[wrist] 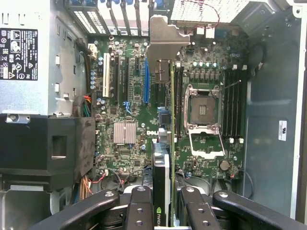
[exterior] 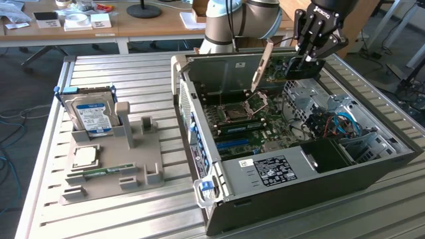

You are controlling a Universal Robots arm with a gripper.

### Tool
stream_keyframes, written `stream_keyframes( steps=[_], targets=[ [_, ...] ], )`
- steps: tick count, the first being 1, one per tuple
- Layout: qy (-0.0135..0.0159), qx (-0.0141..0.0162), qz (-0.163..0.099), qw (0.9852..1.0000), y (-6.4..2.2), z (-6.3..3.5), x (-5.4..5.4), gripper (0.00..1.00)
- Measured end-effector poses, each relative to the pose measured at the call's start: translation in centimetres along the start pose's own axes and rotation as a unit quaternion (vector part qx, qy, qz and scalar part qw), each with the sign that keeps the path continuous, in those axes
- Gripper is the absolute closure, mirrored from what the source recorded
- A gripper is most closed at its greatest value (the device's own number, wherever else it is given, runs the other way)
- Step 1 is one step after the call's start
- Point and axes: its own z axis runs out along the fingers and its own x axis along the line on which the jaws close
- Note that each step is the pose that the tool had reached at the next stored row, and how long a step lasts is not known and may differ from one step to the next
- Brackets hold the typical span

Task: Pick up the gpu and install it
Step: 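Insert the gpu into the slot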

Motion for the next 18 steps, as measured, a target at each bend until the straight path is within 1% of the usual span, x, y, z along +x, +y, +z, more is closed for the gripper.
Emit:
stream_keyframes(
  steps=[5,6,7,8,12,15,16,18],
  targets=[
    [-0.0001,0.0001,0.000,1.0000,0.01,0.01,0.0,0.73],
    [-0.0001,0.0004,0.000,1.0000,0.04,0.03,0.0,0.73],
    [-0.0002,0.0018,0.000,1.0000,0.09,0.10,0.0,0.73],
    [0.0000,0.0039,0.000,1.0000,0.15,0.19,0.0,0.73],
    [0.0001,0.0136,0.000,0.9999,0.53,0.63,0.0,0.73],
    [0.0002,0.0199,0.000,0.9998,0.82,0.95,0.0,0.73],
    [0.0002,0.0207,0.000,0.9998,0.87,1.00,0.0,0.73],
    [0.0004,0.0208,-0.001,0.9998,0.88,1.00,0.0,0.73]
  ],
)
